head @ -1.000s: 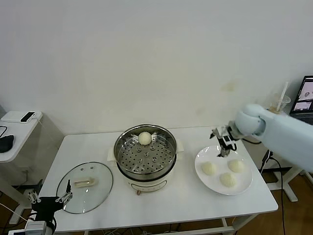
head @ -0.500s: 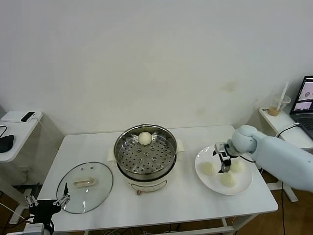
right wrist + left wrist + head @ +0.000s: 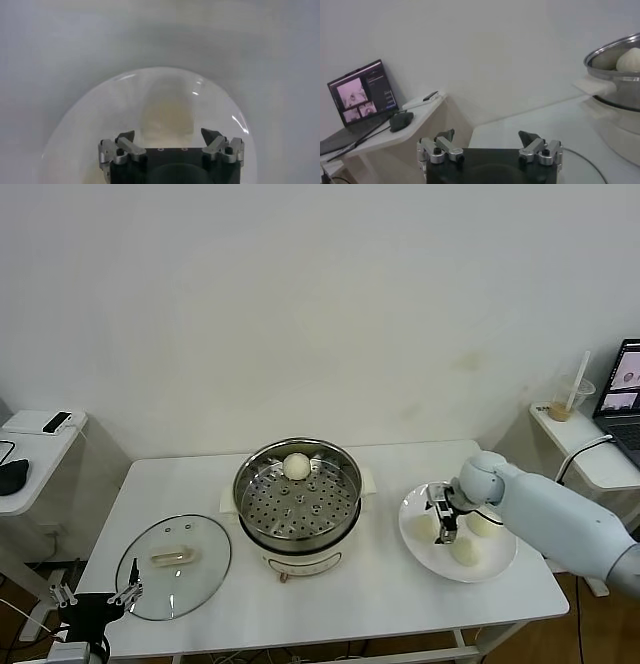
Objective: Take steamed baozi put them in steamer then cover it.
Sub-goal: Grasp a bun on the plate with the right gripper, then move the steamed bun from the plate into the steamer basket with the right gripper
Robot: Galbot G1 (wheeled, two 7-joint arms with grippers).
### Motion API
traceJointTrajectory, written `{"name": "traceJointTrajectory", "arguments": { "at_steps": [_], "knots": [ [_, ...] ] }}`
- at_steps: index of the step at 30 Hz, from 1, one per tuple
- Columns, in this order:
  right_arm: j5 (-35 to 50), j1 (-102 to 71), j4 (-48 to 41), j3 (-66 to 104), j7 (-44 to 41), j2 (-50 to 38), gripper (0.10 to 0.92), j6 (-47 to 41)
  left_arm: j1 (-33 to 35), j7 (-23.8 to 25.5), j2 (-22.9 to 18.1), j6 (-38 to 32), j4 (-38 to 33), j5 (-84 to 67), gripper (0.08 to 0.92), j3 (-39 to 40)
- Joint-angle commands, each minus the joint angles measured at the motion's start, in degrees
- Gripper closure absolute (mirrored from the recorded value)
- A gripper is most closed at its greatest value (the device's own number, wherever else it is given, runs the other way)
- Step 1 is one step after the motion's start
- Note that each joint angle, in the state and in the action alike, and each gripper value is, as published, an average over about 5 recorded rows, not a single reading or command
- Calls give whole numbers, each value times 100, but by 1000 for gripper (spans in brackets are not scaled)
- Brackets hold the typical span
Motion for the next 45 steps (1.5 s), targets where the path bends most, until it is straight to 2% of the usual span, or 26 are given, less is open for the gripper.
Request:
{"name": "traceJointTrajectory", "arguments": {
  "at_steps": [1,4,11,15,24,32,40,45],
  "knots": [
    [-77,-129,-212,110,12,181,207,-20,-7,-2,1,-2,13,0,177,6],
    [-77,-121,-221,106,-12,196,242,-45,-13,-4,-2,-2,20,1,177,10],
    [-71,-37,-182,80,-109,161,387,-70,-1,-7,0,-2,15,-5,177,-6],
    [58,279,66,-48,-192,8,421,-103,-7,-6,3,-1,10,-7,177,-9],
    [933,2013,982,-755,-323,-477,423,-324,-40,-3,32,1,0,-23,177,10],
    [1842,3848,1540,-1763,-258,-368,418,-655,-77,-3,69,-3,-39,-53,177,51],
    [3123,4509,1789,-2185,165,538,411,-1291,-163,-3,108,4,-52,-64,177,121],
    [3636,4117,1460,-2083,507,1498,406,-1612,-207,2,148,18,-28,-77,177,87]
  ]
}}
